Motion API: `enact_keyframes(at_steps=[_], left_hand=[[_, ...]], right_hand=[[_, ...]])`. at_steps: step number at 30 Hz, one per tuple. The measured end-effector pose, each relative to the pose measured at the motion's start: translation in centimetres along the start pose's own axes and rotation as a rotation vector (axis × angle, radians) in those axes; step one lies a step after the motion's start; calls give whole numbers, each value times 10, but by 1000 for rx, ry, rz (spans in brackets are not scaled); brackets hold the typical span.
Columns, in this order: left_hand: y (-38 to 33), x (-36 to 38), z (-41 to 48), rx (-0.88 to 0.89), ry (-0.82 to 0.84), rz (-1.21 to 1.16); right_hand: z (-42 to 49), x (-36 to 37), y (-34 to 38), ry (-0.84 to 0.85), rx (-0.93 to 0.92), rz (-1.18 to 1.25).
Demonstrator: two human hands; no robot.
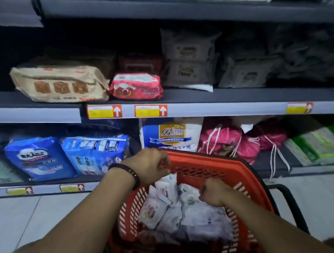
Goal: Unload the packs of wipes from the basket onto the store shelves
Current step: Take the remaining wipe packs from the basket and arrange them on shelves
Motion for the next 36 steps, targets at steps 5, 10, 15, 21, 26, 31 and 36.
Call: enact_keyframes(at_steps=[5, 10, 15, 21, 26, 31, 36], left_hand=[[-24, 23, 13, 84, 98, 95], [-45, 40, 30, 134, 175, 104], [-56, 45, 53, 159, 215, 87], [-67, 46, 76, 144, 218, 87], [-73, 52, 79, 109, 244, 137], [-73, 55, 76, 81, 283, 168], [-68, 53, 72, 81, 280, 177]], right_hand=[[8, 44, -31, -8, 91, -26], [18, 81, -51, 22, 7, -148], [44, 104, -63, 73, 34, -165], [55, 111, -71, 121, 79, -130], [59, 108, -73, -32, 80, 57], [58, 113, -61, -22, 83, 61], [52, 98, -58, -10, 86, 48]])
Point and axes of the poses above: each hand's wrist, its own z-axis towards the middle knuckle, its own x-axis out of the palm, y = z × x, the point moved 4 cm from there along z, towards the middle knuckle, and after that the axes turned 10 degrees about -x, right-handed, at the moved point
